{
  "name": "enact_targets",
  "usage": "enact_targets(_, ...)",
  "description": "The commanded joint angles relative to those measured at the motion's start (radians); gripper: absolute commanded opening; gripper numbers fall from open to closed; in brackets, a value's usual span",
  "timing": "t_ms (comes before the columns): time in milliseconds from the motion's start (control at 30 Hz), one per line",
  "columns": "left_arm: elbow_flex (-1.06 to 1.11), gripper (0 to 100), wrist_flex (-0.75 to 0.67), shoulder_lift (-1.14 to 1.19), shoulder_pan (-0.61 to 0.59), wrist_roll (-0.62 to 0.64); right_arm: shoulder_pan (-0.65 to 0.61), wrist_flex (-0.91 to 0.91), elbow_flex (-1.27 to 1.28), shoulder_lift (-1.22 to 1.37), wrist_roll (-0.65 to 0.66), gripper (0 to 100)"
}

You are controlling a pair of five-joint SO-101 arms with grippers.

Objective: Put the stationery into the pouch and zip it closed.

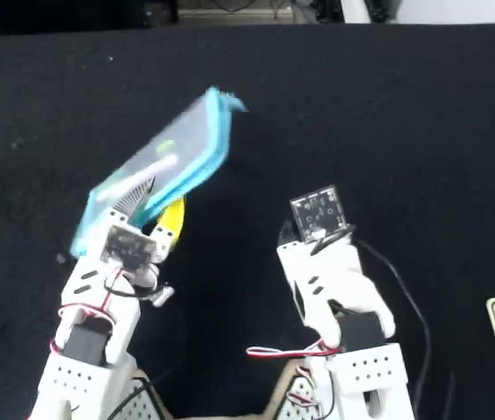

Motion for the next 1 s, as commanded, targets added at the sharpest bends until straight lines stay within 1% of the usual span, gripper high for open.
enact_targets(0,-0.065,17,0.069,0.029,0.008,0.072,0.012,-0.015,-0.004,-0.019,-0.008,1.2)
enact_targets(167,-0.249,17,0.301,0.041,0.010,0.124,0.011,-0.025,0.012,-0.019,-0.008,1.2)
enact_targets(267,-0.377,17,0.427,0.049,0.010,0.124,0.011,-0.025,0.012,-0.019,-0.008,1.2)
enact_targets(367,-0.469,19,0.502,0.049,0.010,0.124,0.011,-0.025,0.012,-0.019,-0.008,1.2)
enact_targets(433,-0.510,20,0.523,0.049,0.010,0.124,0.011,-0.025,0.012,-0.019,-0.008,1.2)
enact_targets(533,-0.533,20,0.516,0.051,0.008,0.121,0.011,-0.025,0.012,-0.019,-0.008,1.2)
enact_targets(667,-0.501,19,0.414,0.051,0.004,0.121,0.011,-0.025,0.012,-0.019,-0.008,1.2)
enact_targets(800,-0.526,19,0.324,0.051,0.007,0.121,0.011,-0.025,0.012,-0.019,-0.008,1.2)
enact_targets(967,-0.559,19,0.264,0.051,-0.001,0.121,0.011,-0.025,0.012,-0.019,-0.008,1.2)
